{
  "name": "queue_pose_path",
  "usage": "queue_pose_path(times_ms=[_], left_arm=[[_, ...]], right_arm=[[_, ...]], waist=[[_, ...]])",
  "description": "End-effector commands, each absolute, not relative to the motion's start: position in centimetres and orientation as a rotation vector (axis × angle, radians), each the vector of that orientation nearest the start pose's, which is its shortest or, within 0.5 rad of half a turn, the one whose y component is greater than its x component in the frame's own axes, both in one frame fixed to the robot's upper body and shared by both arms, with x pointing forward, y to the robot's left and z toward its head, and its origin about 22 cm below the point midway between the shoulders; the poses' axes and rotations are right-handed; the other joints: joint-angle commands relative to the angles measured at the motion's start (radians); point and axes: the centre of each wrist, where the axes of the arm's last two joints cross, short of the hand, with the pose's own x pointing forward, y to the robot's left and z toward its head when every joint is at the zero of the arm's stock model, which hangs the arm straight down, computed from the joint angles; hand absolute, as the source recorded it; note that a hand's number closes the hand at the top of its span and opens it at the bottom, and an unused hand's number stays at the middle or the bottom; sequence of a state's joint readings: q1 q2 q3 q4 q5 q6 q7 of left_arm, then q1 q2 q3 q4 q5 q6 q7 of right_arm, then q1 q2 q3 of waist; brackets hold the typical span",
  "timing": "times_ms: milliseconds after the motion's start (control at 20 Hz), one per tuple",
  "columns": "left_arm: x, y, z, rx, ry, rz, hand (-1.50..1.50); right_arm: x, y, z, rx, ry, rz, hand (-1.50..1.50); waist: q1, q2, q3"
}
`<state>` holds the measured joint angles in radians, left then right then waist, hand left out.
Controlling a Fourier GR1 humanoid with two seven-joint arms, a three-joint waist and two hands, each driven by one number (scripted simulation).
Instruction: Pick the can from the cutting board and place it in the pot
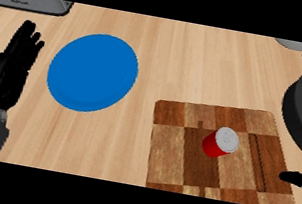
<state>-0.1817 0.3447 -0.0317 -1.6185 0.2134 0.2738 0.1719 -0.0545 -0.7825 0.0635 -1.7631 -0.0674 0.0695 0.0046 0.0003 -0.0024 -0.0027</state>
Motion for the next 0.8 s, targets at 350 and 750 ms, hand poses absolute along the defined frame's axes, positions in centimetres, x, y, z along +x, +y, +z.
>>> queue_pose_path(times_ms=[350,750], left_arm=[[28.0,27.3,8.8,0.174,-1.621,0.061,0.0],[27.3,28.0,7.8,0.203,-1.612,0.073,0.0]], right_arm=[[24.5,-25.3,15.7,-0.42,-1.224,1.144,-1.5],[24.4,-21.6,15.2,-0.367,-1.209,1.091,-1.5]], waist=[[0.02,0.003,0.001],[0.002,0.001,0.002]])
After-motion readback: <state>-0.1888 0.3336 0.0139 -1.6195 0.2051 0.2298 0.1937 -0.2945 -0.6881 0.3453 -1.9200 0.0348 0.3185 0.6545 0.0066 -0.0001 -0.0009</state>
